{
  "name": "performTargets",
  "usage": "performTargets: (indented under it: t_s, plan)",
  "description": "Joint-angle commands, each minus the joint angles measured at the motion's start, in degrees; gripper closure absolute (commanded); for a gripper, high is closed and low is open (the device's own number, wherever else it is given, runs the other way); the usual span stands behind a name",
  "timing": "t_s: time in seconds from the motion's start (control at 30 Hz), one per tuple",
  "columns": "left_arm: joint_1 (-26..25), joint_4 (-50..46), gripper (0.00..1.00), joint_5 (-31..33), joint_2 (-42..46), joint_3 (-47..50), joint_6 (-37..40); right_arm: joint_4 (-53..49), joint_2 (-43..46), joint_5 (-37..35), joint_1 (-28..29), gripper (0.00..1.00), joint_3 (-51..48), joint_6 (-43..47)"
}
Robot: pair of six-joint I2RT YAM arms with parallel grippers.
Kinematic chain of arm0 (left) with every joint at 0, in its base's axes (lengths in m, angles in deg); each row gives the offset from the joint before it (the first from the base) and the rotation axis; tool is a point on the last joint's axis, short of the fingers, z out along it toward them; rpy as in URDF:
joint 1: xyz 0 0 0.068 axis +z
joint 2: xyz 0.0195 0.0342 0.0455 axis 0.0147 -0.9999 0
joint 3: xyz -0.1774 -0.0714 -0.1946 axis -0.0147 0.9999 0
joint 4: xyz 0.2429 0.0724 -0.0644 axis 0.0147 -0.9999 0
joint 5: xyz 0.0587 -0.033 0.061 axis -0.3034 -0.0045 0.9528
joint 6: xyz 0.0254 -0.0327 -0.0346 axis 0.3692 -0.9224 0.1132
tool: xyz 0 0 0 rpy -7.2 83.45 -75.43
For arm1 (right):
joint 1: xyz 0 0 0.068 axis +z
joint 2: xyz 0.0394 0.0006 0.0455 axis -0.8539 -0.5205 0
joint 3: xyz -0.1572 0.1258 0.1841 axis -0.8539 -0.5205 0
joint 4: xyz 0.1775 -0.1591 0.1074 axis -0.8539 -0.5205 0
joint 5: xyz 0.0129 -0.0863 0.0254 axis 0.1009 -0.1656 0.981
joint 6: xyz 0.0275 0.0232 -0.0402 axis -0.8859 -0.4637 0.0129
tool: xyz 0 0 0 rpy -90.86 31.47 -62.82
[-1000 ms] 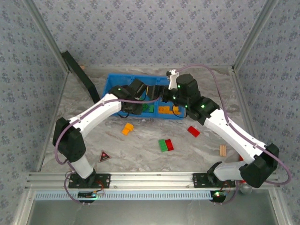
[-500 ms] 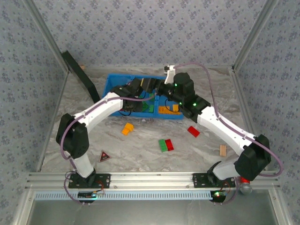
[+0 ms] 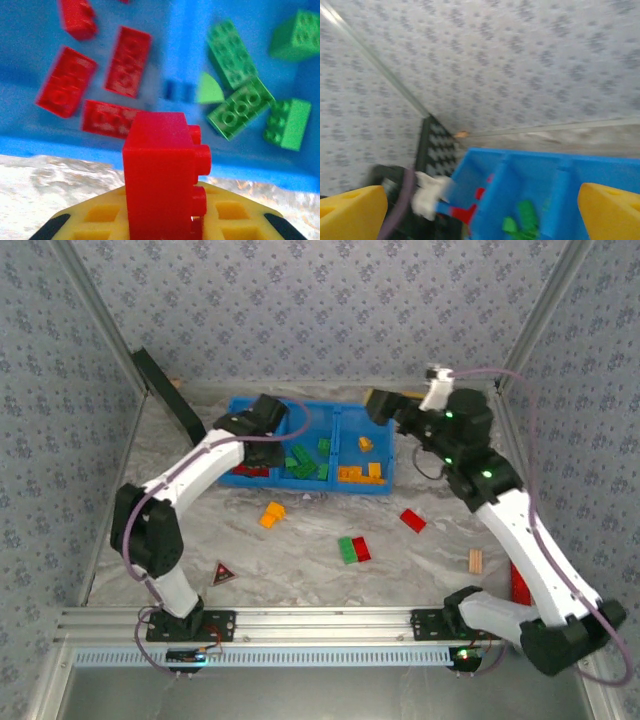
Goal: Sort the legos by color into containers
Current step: Place the lego on the lego.
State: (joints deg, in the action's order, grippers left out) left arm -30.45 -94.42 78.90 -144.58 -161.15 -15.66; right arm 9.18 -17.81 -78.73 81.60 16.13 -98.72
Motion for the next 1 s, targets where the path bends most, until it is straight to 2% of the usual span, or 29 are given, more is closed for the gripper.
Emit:
performTargets:
  t_s: [0.0, 0.1, 0.2, 0.33, 0.57, 0.7, 0.83, 0.97]
  plan:
    - [3.08, -0.97, 0.93, 0.07, 3.04, -2.83, 2.46, -16.10, 3.81, 1.84, -2.60, 0.02, -4.58, 4.83]
    - [5.07, -0.13, 0.93, -0.49, 1.15, -3.68, 3.15, -18.37, 5.19, 5.47, -2.75, 0.07, -11.16, 5.21]
    - [6.93, 1.09, 0.94, -1.46, -1.50, -4.39, 3.33, -18.52, 4.67, 8.62, -0.45, 0.13, -16.55, 7.01]
    - [9.14, 2.30, 0.94, -2.88, -6.34, -6.02, 3.30, -20.56, 1.28, 5.17, 6.34, 0.13, -19.87, 9.87]
    - [10.36, 2.60, 0.92, -4.32, -15.98, -11.24, 3.51, -20.59, -8.39, -0.52, 17.86, 0.13, -20.77, 8.68]
    - [10.36, 2.46, 0.86, -4.97, -19.61, -13.56, 3.42, -19.80, -14.26, -3.31, 23.35, 0.14, -19.71, 9.29]
    - [10.36, 2.04, 0.78, -5.19, -21.14, -14.55, 3.33, -18.10, -19.55, -3.48, 26.02, 0.14, -17.78, 10.52]
    - [10.45, 1.62, 0.58, -4.77, -20.97, -14.63, 3.51, -17.95, -23.91, -2.84, 27.42, 0.14, -16.11, 11.68]
